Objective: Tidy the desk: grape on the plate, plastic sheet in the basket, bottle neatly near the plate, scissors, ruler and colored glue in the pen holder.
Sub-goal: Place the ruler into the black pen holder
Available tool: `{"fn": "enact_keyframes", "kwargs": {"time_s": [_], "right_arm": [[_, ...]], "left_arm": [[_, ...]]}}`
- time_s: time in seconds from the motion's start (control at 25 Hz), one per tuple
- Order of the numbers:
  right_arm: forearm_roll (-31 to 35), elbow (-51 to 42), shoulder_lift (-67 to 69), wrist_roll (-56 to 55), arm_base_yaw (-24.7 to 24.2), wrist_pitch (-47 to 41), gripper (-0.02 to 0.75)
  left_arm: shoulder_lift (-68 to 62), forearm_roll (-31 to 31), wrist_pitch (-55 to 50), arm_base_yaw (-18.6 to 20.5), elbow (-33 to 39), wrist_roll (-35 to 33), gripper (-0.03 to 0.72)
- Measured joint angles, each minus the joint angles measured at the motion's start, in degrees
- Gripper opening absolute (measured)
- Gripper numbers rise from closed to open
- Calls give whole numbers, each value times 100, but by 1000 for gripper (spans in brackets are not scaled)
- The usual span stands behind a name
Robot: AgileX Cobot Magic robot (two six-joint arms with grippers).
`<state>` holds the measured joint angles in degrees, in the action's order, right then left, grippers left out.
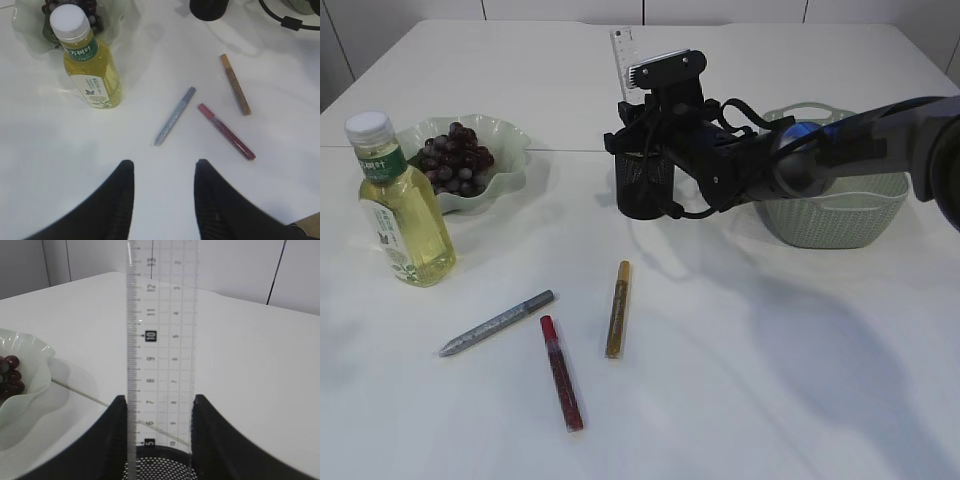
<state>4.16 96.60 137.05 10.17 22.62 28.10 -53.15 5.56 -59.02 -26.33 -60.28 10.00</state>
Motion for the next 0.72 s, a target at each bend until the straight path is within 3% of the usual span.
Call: {"fn": "enact_keyframes", "kwargs": {"time_s": [0.72], "right_arm": [[0, 0, 0, 0, 0, -32, 323]], "left_arm": [[0, 23, 135, 0, 0, 0, 298]]}}
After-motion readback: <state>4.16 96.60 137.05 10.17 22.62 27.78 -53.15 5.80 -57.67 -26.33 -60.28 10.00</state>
